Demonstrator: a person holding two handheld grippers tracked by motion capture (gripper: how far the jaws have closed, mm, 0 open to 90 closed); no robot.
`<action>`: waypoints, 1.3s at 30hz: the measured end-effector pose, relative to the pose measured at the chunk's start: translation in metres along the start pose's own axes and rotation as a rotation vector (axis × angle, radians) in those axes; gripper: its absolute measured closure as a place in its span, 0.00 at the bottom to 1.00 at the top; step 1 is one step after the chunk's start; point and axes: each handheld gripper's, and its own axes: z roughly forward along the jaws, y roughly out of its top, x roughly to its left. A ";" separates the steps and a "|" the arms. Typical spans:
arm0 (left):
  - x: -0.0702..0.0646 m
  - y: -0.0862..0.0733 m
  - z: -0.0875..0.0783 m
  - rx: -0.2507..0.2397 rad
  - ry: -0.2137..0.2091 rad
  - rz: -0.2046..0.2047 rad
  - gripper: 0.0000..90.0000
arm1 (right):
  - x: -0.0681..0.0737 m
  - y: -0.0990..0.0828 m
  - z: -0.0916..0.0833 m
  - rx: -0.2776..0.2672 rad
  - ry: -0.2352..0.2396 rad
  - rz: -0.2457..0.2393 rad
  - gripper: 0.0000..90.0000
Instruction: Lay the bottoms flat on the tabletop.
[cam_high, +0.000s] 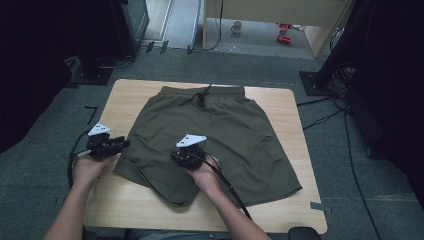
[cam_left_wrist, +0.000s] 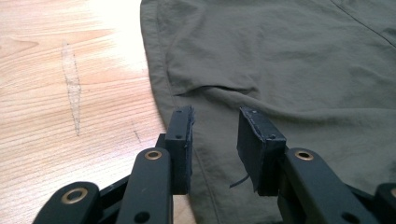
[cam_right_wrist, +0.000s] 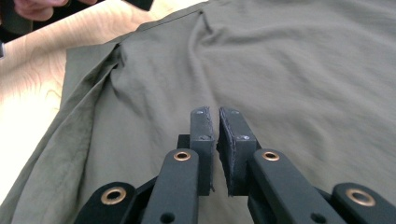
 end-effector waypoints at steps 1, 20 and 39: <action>0.001 0.000 0.000 0.000 0.001 0.000 0.73 | 0.002 0.000 0.003 0.001 0.004 -0.004 0.93; 0.006 0.000 -0.002 -0.010 0.008 -0.004 0.73 | 0.046 0.011 0.052 0.046 0.101 -0.079 0.90; 0.016 -0.003 -0.005 -0.015 0.011 -0.052 0.71 | 0.087 0.004 0.066 0.081 0.165 -0.188 0.72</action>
